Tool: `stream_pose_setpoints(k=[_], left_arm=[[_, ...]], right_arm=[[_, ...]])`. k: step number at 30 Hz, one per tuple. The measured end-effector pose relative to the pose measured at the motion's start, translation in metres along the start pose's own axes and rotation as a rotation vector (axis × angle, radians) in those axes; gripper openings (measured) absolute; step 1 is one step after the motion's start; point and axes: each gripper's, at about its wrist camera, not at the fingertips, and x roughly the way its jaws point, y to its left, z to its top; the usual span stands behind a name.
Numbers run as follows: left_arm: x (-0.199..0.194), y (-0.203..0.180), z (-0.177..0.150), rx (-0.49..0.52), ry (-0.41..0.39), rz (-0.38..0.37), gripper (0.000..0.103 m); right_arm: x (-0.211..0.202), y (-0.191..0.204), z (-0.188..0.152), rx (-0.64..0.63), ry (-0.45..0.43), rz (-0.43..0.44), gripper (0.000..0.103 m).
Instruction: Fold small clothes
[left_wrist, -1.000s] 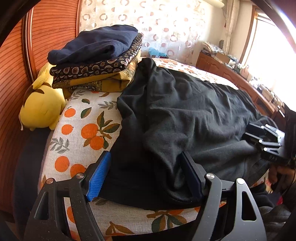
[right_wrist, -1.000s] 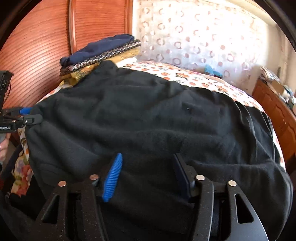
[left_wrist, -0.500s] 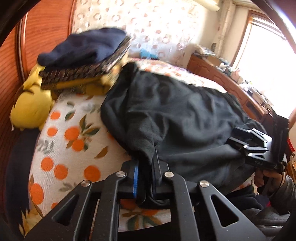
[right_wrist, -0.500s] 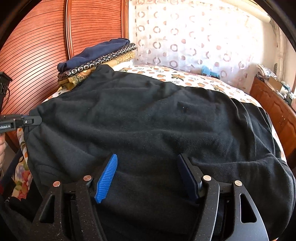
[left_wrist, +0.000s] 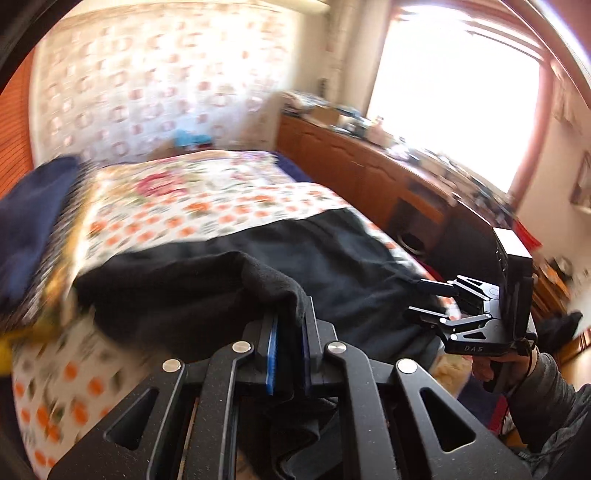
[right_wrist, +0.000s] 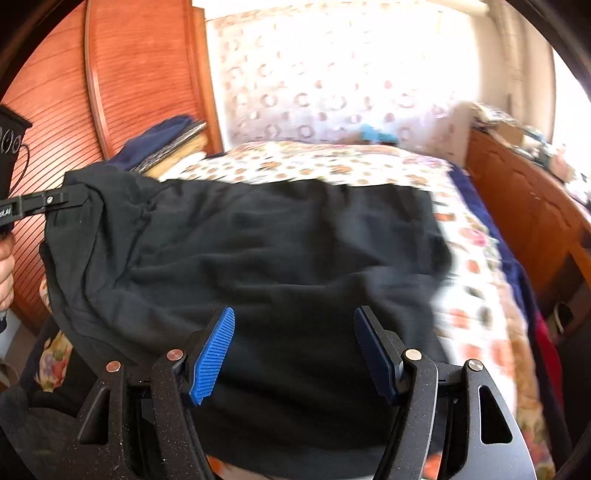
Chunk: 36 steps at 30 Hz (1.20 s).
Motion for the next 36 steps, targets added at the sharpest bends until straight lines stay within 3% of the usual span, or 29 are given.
stream_pose_setpoints(k=[9, 16, 19, 21, 23, 28, 36], left_arm=[[0.049, -0.094, 0.057, 0.167, 0.025, -0.130, 0.011], [0.063, -0.138, 0.080, 0.238, 0.042, -0.172, 0.011], [0.078, -0.149, 0.084, 0.257, 0.072, -0.155, 0.012], [0.085, -0.150, 0.083, 0.258, 0.088, -0.154, 0.017], [0.087, -0.146, 0.080, 0.249, 0.098, -0.184, 0.041], [0.079, -0.131, 0.073, 0.249, 0.076, -0.152, 0.066], [0.059, -0.058, 0.045, 0.159, 0.063, -0.024, 0.070]], right_arm=[[-0.053, -0.059, -0.018, 0.103, -0.057, -0.087, 0.069], [-0.076, -0.075, -0.032, 0.137, -0.078, -0.134, 0.069], [-0.080, -0.077, -0.033, 0.156, -0.081, -0.138, 0.069], [-0.082, -0.080, -0.034, 0.164, -0.082, -0.138, 0.069], [-0.079, -0.082, -0.031, 0.165, -0.080, -0.137, 0.069], [-0.072, -0.085, -0.026, 0.157, -0.076, -0.135, 0.069], [-0.060, -0.079, -0.018, 0.129, -0.078, -0.107, 0.069]])
